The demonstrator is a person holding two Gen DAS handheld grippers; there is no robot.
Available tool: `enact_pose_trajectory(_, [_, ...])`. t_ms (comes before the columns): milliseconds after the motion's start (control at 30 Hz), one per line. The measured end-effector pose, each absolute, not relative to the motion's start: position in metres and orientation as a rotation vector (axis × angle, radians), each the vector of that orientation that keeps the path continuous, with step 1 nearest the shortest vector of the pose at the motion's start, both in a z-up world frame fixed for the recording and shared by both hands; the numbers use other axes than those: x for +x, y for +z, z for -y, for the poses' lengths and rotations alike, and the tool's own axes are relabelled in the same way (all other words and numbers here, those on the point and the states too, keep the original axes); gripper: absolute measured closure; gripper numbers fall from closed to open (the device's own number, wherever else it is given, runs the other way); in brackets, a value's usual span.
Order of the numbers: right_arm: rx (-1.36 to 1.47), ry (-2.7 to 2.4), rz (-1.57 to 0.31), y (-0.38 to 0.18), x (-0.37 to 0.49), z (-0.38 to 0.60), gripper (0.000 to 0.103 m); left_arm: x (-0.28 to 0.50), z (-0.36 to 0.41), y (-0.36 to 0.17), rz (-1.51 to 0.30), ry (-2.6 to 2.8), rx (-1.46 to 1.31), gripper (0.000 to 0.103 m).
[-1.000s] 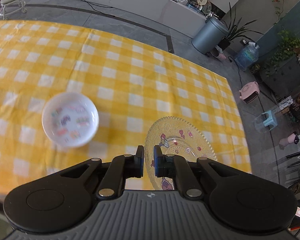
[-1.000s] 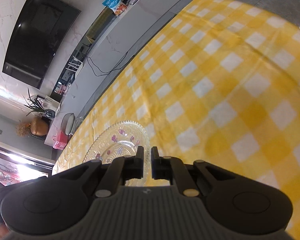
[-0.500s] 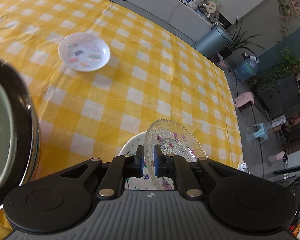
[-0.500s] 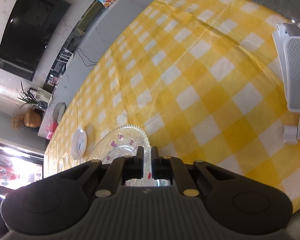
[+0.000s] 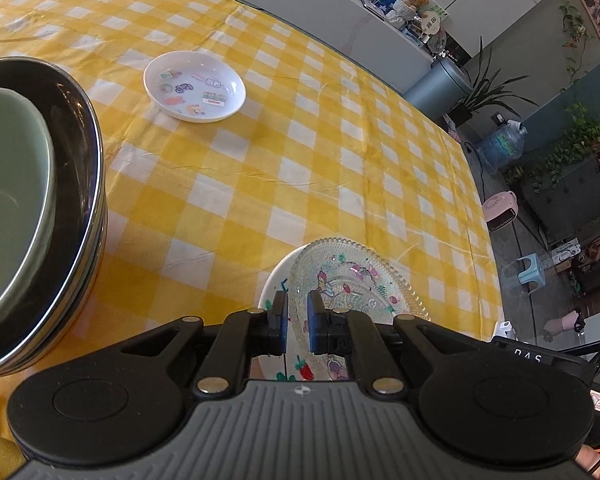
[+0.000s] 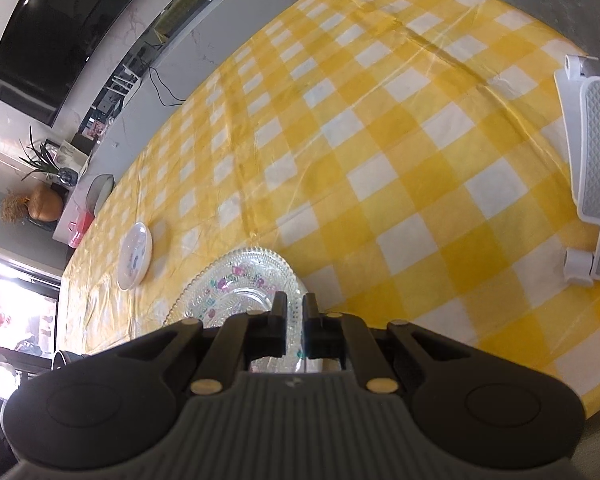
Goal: Organize plates and bowls
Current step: 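Carry the glass plate and lower it onto the 'Fruity' plate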
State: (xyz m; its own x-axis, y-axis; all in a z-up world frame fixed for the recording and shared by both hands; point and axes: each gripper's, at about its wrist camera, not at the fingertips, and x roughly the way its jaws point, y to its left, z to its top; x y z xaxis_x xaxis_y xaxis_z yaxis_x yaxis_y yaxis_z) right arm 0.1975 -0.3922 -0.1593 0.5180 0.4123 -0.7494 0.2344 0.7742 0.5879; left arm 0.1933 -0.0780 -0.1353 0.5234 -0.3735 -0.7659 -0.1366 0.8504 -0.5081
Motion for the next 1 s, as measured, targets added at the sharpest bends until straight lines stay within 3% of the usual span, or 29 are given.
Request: enact_pose_trajectory(1000, [0.412,0.122,-1.06,-0.148,0.197,0.355,0.095,0.184,0.093,-0.144,-0.981,-0.1,-0.387,0.093])
